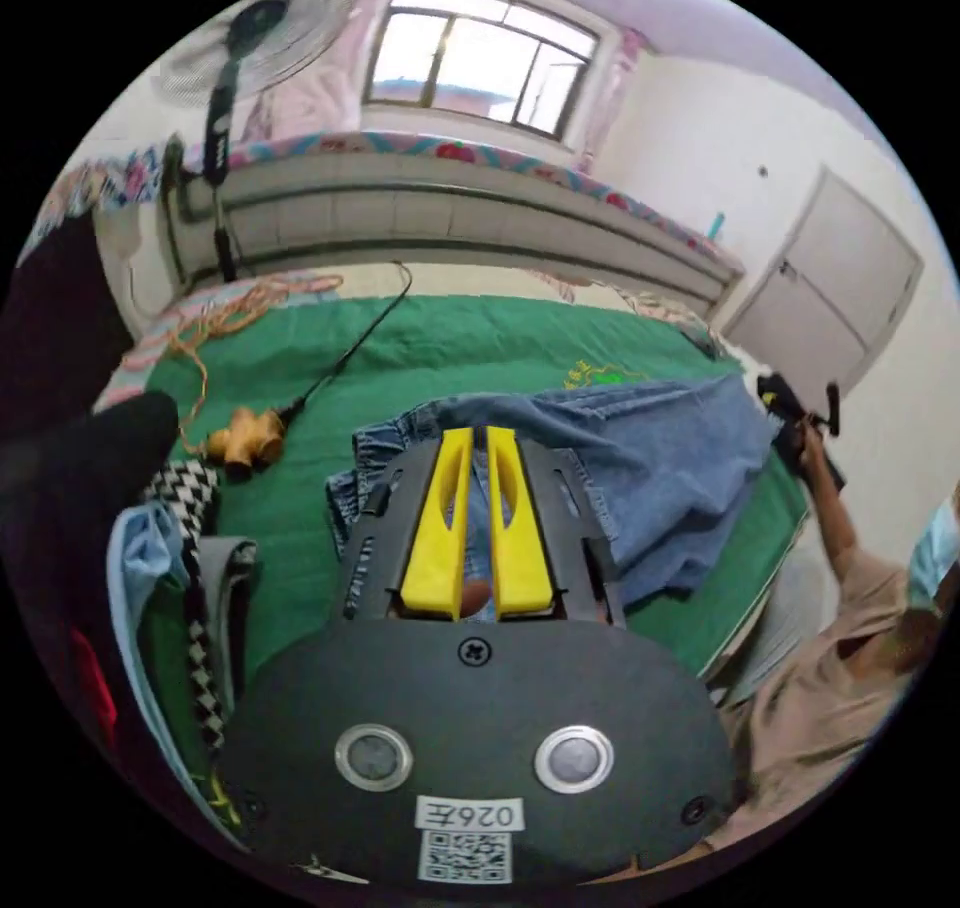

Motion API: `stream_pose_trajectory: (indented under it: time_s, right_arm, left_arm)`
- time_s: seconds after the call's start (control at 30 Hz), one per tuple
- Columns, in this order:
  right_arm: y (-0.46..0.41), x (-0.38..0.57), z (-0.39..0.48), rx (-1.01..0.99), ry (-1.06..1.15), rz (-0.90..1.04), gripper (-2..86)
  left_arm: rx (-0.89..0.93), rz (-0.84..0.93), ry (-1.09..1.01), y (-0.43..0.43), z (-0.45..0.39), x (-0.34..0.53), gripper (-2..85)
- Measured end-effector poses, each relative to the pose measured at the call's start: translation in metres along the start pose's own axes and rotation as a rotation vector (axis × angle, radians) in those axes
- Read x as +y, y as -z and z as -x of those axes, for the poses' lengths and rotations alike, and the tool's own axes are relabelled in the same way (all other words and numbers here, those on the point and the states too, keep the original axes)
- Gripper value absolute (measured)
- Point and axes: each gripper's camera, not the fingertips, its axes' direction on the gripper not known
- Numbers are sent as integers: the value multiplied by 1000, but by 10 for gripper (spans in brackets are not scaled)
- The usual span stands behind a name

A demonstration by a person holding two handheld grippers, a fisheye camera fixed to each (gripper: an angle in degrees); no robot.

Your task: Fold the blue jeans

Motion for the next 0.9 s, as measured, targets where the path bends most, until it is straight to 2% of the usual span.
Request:
stream_pose_trajectory:
  time_s: [0.07, 0.13, 0.17, 0.2, 0.23, 0.27, 0.3, 0.33, 0.37, 0.43, 0.5, 0.57, 0.63, 0.7, 0.77, 0.9]
  right_arm:
    - [-19, -14, 32, 59, 153, 20, 93]
    - [-39, -30, 46, 130, 150, 44, 138]
    - [-55, -41, 47, 176, 97, 59, 161]
    - [-64, -46, 46, 190, 63, 63, 169]
    - [-85, -55, 40, 192, -10, 93, 130]
    - [-113, -62, 34, 131, -53, 227, 39]
    - [-128, -65, 31, 88, -69, 323, 29]
    - [-140, -69, 29, 45, -116, 362, 8]
    - [-130, -70, 32, 30, -148, 234, 4]
    - [-122, -70, 41, 50, -102, 112, 9]
    - [-137, -71, 42, 133, -112, 167, 50]
    - [-153, -69, 42, 117, -165, 252, 99]
    - [-147, -61, 56, 84, -147, 174, 86]
    - [-137, -51, 83, 83, -61, 85, 69]
    - [-131, -39, 136, 2, 131, 1, 35]
    - [-151, -22, 239, -230, 504, 43, -3]
  left_arm:
    - [-94, 39, -185, -26, -35, -13, 153]
    - [-185, 72, -358, -72, -72, -30, 196]
    - [-196, 96, -381, -87, -78, -35, 194]
    - [-200, 174, -427, -119, -89, -44, 166]
    - [-195, 293, -459, -155, -96, -52, 115]
    - [-199, 353, -469, -173, -98, -54, 80]
    - [-214, 461, -497, -203, -102, -58, 10]
    - [-210, 466, -501, -208, -103, -66, 4]
    - [-194, 451, -485, -206, -101, -71, 0]
    - [-98, 342, -367, -191, -73, -88, -6]
    - [-20, 339, -238, -196, -42, -94, -8]
    - [-113, 319, -142, -200, -20, -91, -9]
    - [-72, 258, -114, -192, -10, -76, -10]
    - [43, 167, -157, -178, -18, -59, -10]
    - [122, 81, -228, -167, -37, -41, -10]
    - [65, 32, -387, -180, -88, -16, -10]
